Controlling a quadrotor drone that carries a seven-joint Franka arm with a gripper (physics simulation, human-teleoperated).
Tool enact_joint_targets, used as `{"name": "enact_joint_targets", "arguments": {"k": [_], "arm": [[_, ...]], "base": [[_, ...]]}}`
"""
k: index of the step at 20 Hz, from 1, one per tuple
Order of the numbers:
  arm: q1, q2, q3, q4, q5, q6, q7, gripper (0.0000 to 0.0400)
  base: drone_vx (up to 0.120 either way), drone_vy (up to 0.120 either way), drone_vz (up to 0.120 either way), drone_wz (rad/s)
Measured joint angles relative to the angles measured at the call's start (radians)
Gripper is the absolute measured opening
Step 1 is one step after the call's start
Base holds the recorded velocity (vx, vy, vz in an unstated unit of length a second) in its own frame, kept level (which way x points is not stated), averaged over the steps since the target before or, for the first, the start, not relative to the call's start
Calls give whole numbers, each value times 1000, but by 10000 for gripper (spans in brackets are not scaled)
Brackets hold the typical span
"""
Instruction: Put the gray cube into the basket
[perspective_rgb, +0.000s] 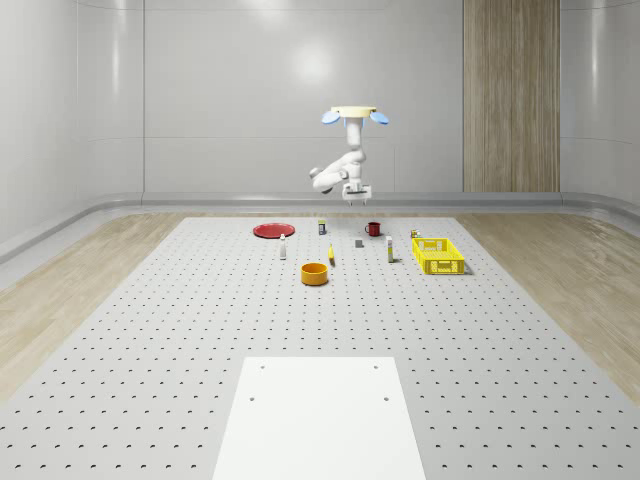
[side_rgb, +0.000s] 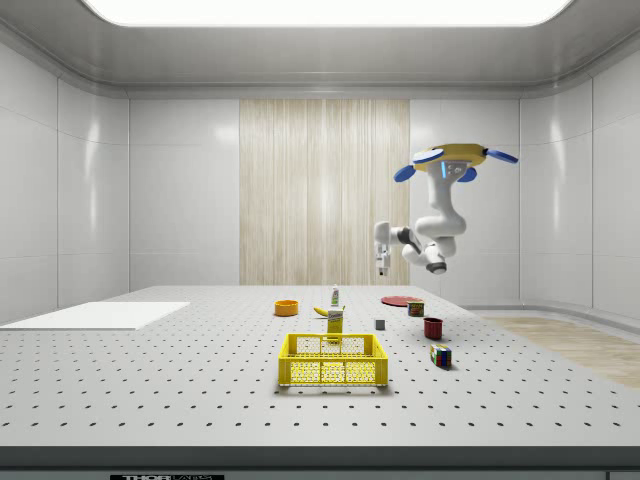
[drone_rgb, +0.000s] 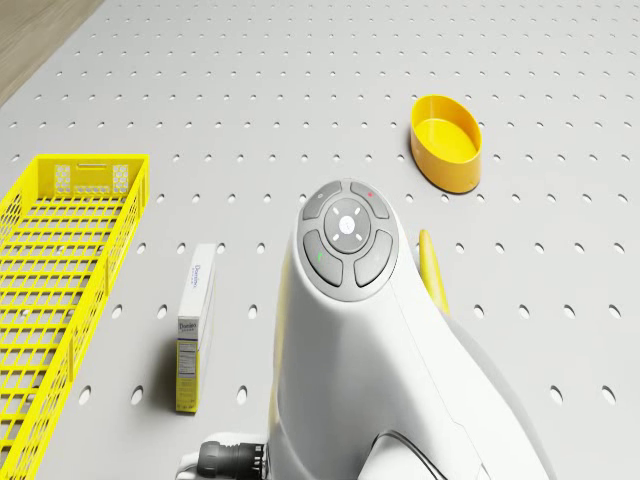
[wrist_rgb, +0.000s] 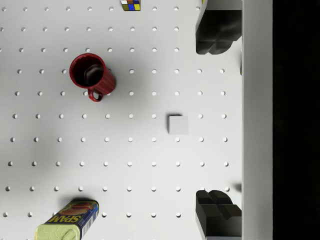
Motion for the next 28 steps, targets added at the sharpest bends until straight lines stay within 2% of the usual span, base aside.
{"name": "enact_joint_targets", "arguments": {"k": [8, 12, 28], "arm": [[-52, -50, 30, 0, 6, 15, 38, 400], [-65, -73, 40, 1, 15, 31, 50, 400], [-98, -154, 68, 7, 57, 101, 79, 400]], "base": [[0, 0, -120, 0], [90, 0, -120, 0], [0, 5, -120, 0]]}}
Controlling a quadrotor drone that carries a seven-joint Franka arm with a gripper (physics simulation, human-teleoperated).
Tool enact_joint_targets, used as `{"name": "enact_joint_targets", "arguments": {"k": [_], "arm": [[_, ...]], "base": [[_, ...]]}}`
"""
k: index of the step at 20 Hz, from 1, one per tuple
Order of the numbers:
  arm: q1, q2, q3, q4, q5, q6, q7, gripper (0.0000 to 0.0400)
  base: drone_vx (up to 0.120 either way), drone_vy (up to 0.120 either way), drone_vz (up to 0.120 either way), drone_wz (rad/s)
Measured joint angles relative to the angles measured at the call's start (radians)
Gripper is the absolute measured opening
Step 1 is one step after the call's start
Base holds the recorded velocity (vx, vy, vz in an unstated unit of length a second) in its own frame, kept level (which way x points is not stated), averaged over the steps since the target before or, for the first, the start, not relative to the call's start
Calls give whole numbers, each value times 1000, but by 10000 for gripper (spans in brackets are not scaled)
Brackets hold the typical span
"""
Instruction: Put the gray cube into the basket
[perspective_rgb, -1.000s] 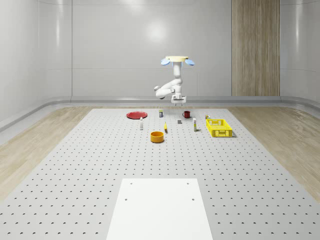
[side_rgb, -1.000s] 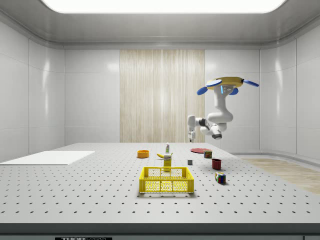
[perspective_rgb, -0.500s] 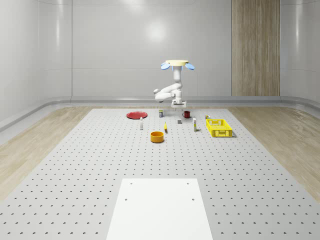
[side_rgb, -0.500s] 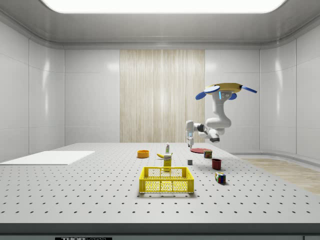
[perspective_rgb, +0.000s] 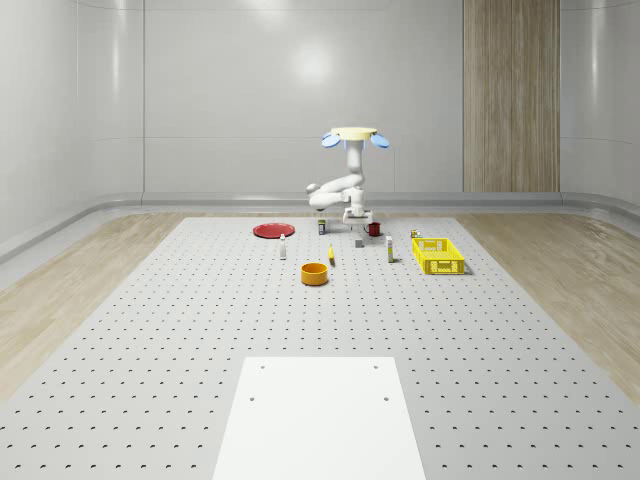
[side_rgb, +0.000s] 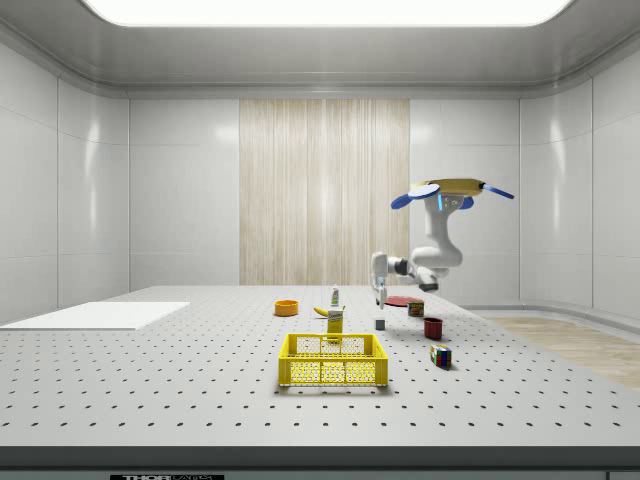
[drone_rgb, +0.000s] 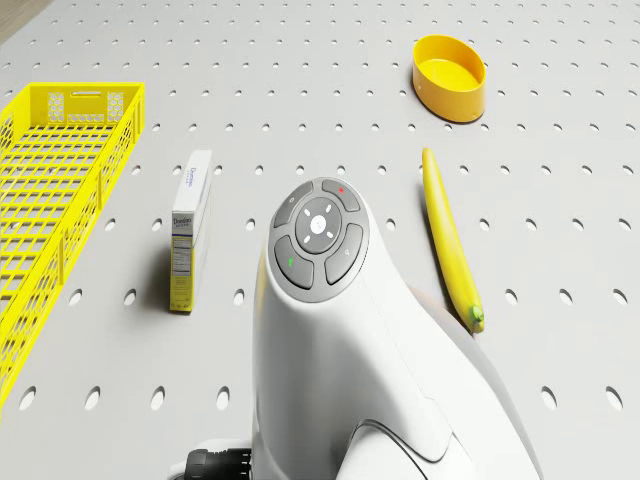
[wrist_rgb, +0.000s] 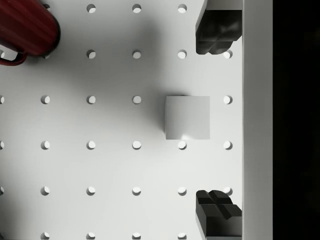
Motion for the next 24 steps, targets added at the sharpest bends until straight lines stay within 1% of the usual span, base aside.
{"name": "enact_joint_targets", "arguments": {"k": [1, 3, 6, 13, 18, 21, 24], "arm": [[-2, -5, 1, 0, 2, 4, 1, 400], [-5, -14, 4, 1, 7, 13, 4, 400], [-6, -32, -7, 4, 1, 34, 5, 400], [11, -81, -72, 18, -51, 102, -16, 400], [16, -110, -121, 33, -92, 149, -28, 400], [15, -123, -145, 42, -112, 171, -31, 400], [-1, -125, -150, 59, -118, 182, -30, 400]], "base": [[0, 120, -120, 0], [0, 20, -100, 0], [0, 0, 0, 0], [0, 0, 0, 0], [0, 0, 0, 0], [0, 0, 0, 0], [0, 0, 0, 0]]}}
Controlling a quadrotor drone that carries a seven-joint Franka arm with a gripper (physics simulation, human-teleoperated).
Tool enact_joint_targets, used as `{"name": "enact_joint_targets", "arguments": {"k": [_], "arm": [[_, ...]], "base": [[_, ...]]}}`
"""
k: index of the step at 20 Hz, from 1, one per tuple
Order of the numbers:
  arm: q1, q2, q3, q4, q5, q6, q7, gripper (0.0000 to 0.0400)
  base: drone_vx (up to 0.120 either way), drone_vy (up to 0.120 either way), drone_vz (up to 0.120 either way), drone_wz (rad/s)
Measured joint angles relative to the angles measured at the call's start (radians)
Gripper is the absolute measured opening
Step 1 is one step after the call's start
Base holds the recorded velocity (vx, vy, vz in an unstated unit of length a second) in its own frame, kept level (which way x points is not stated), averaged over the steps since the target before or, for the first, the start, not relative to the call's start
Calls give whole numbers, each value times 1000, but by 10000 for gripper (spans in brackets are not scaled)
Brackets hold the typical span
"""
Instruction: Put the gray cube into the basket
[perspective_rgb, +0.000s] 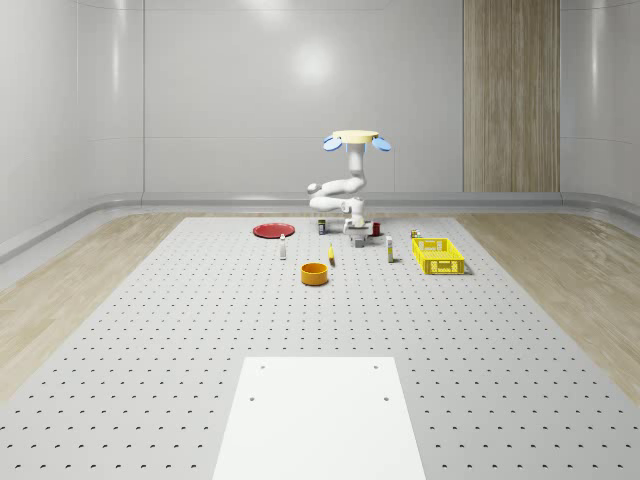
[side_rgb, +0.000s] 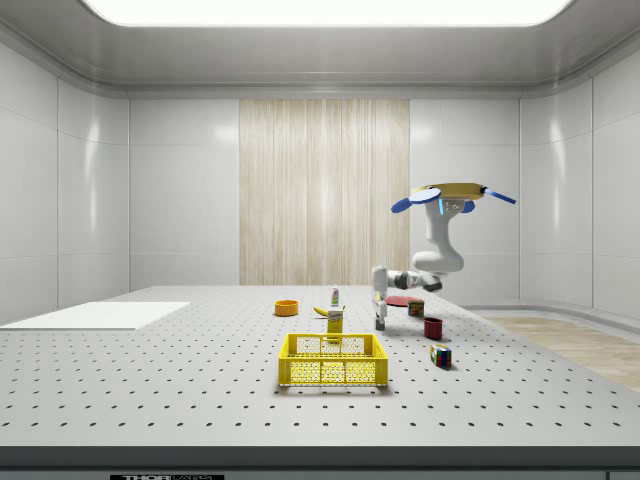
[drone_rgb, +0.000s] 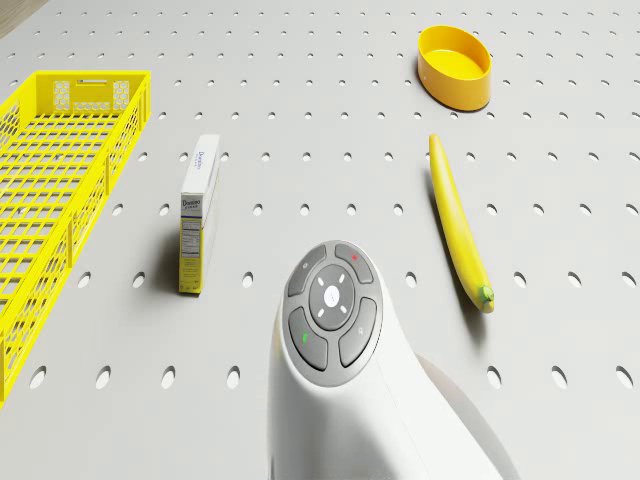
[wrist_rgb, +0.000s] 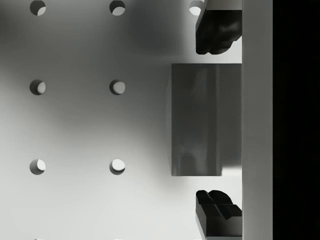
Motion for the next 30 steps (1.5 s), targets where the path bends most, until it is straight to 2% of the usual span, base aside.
{"name": "enact_joint_targets", "arguments": {"k": [4, 5, 8, 13, 22, 27, 30], "arm": [[-19, -3, 1, 17, 0, 10, 3, 400], [-22, -4, 2, 20, 1, 12, 4, 388], [-29, -8, 3, 25, 3, 18, 6, 315], [-36, -17, 5, 29, 7, 28, 10, 269], [-45, -33, 11, 31, 17, 42, 17, 253], [-48, -38, 58, 17, 64, 27, 26, 251], [-50, -41, 98, 8, 103, 15, 33, 250]], "base": [[0, 0, 0, 0], [0, 0, 0, 0], [0, 0, 0, 0], [0, 0, 0, 0], [0, 0, 0, 0], [0, 0, 0, 0], [0, 0, 107, 0]]}}
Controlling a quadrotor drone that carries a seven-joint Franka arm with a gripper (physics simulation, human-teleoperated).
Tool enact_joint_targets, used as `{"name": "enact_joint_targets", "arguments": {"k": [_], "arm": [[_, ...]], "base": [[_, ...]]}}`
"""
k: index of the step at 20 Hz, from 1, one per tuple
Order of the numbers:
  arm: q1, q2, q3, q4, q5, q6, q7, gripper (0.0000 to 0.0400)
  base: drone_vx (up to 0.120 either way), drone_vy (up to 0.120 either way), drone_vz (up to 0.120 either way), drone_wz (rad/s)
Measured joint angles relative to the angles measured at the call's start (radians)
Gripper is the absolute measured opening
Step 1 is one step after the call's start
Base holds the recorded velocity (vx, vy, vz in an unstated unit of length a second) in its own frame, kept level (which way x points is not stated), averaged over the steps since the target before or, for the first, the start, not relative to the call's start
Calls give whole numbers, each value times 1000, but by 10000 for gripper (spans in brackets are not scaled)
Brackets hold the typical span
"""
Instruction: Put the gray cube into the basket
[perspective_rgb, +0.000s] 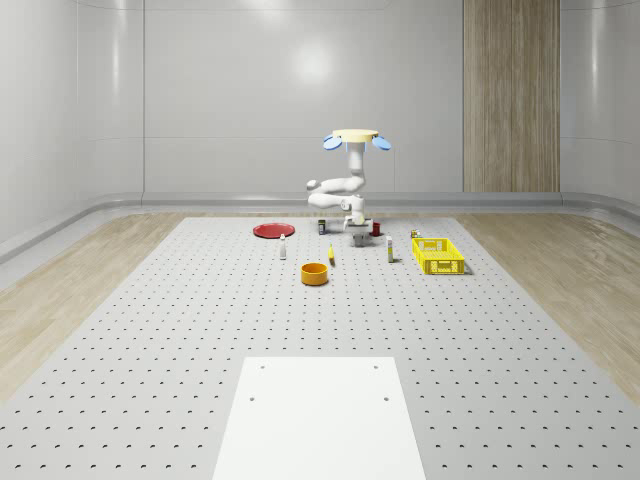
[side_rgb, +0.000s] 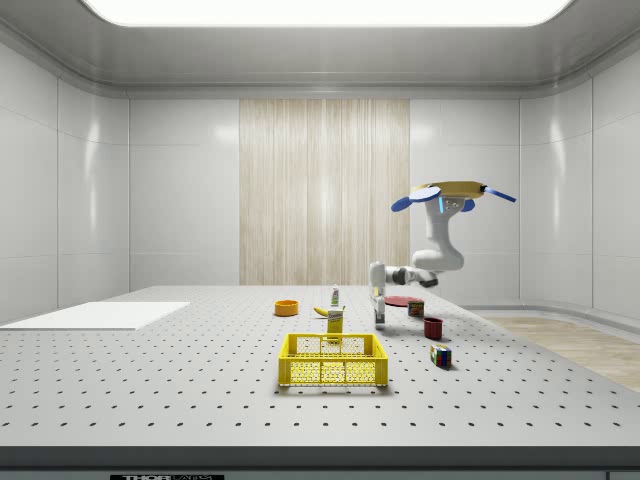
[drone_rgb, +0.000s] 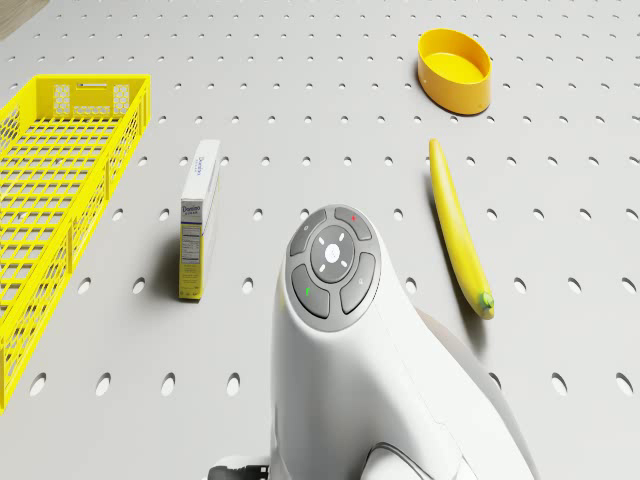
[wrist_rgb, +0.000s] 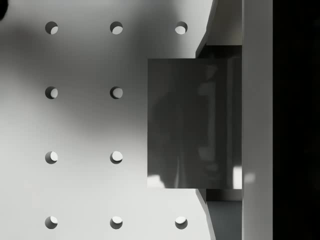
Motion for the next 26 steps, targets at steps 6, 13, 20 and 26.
{"name": "enact_joint_targets", "arguments": {"k": [6, 13, 20, 26], "arm": [[-7, -11, 45, -8, 46, -5, 10, 250], [-13, -29, 62, -9, 68, 7, 16, 250], [-18, -48, 68, -9, 79, 23, 21, 250], [-22, -62, 71, -8, 86, 36, 24, 250]], "base": [[60, 73, 120, 0], [120, 120, 120, 0], [120, 120, 120, 0], [107, 120, 107, 0]]}}
